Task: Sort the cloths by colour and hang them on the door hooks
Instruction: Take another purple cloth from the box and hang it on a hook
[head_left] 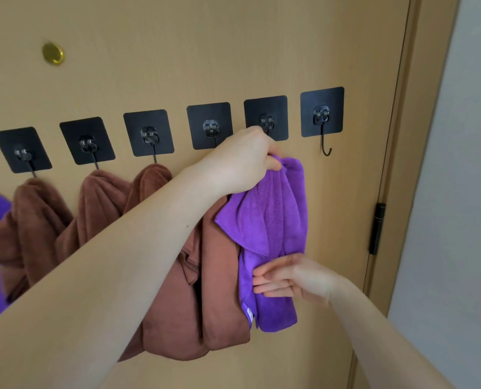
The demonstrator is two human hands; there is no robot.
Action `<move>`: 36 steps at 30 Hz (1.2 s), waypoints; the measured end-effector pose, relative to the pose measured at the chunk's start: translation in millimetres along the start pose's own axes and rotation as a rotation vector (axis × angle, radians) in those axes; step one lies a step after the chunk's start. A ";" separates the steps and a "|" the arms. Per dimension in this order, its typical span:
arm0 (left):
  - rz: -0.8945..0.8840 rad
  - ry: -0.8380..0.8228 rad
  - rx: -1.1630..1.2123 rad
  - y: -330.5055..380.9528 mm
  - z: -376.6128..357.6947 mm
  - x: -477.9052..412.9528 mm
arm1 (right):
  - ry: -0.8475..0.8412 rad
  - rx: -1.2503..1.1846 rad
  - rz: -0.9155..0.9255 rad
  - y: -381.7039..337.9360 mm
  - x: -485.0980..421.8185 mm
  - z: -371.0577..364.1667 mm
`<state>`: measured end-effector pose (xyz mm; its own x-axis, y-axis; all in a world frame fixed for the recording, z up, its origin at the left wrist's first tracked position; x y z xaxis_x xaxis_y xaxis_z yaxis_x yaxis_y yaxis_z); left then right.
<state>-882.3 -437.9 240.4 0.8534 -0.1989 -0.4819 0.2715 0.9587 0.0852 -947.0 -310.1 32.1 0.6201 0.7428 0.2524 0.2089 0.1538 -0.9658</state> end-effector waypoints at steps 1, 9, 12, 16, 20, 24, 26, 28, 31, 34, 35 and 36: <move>0.000 0.001 -0.003 0.0 0.0 -0.3 | 0.011 -0.019 -0.001 3.8 -1.7 0.6; 0.002 -0.015 -0.079 -0.8 -4.0 -0.6 | -0.019 -0.043 -0.006 15.8 -9.7 4.7; 0.006 -0.018 -0.109 -1.3 -6.3 -0.6 | -0.036 -0.047 -0.034 26.5 -11.0 7.2; 0.015 -0.013 -0.109 -0.2 -6.3 -0.1 | -0.041 -0.053 -0.042 39.8 -12.7 7.7; 0.007 -0.012 -0.117 -0.2 -6.4 0.0 | -0.036 -0.053 -0.044 45.7 -15.0 7.6; 0.002 -0.008 -0.117 0.1 -6.2 0.4 | -0.023 -0.043 -0.043 49.0 -16.4 9.1; -0.002 -0.002 -0.111 0.8 -5.7 0.7 | -0.015 -0.029 -0.054 55.4 -18.2 8.8; -0.008 0.021 -0.118 1.2 -4.5 0.7 | 0.000 -0.017 -0.057 63.3 -19.9 7.9; -0.001 0.092 -0.109 1.2 -2.8 1.0 | 0.028 0.002 -0.069 73.3 -20.7 7.3; 0.003 0.095 -0.129 1.3 -3.0 1.8 | 0.055 0.005 -0.078 80.3 -20.3 4.7; 0.002 0.088 -0.138 1.6 -3.2 1.9 | 0.065 -0.003 -0.071 81.9 -20.6 3.6; 0.001 0.083 -0.144 2.1 -3.1 2.3 | 0.071 -0.014 -0.063 82.5 -20.2 2.2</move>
<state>-881.2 -435.7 236.8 0.8121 -0.1864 -0.5529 0.1991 0.9793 -0.0377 -944.0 -311.0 -52.8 0.6571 0.6839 0.3169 0.2592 0.1898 -0.9470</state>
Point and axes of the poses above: each hand's wrist, its own x-axis away from the middle knuckle, its own z-axis out of the back of the hand, y = z × x, the point moved 1 cm from there along -x, towards the middle knuckle, and after that the axes turned 3 degrees about -z, right-handed, at the moved point
